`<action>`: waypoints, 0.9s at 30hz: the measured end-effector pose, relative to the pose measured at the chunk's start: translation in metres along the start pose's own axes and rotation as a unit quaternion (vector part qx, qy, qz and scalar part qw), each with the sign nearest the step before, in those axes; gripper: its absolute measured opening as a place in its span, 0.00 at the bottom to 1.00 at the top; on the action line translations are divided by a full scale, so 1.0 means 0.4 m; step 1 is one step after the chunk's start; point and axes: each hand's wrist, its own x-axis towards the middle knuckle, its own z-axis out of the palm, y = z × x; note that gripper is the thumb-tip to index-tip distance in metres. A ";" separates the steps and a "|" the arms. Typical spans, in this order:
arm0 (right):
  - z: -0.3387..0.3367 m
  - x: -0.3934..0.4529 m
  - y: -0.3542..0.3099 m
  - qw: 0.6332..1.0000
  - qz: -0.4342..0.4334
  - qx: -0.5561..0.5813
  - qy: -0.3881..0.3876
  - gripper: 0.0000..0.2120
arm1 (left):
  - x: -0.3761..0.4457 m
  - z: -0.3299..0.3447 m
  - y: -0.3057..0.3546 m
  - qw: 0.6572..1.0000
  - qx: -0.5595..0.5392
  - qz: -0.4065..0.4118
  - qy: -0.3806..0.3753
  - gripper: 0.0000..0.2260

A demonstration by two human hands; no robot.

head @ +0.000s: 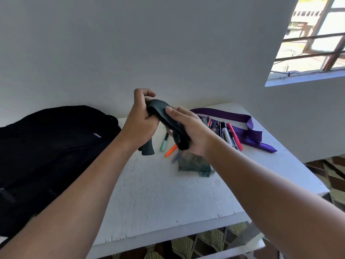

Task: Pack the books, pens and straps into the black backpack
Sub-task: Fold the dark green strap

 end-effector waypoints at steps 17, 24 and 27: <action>-0.014 -0.002 0.064 0.998 -0.019 -0.043 0.036 0.24 | -0.020 0.036 0.019 0.932 -0.267 -0.195 0.150 0.19; 0.003 0.011 0.065 0.990 -0.033 -0.136 0.019 0.17 | -0.036 0.025 0.027 0.930 -0.289 -0.200 0.110 0.17; 0.013 0.007 0.067 0.990 -0.044 -0.134 0.026 0.20 | -0.036 0.020 0.029 0.922 -0.303 -0.220 0.096 0.16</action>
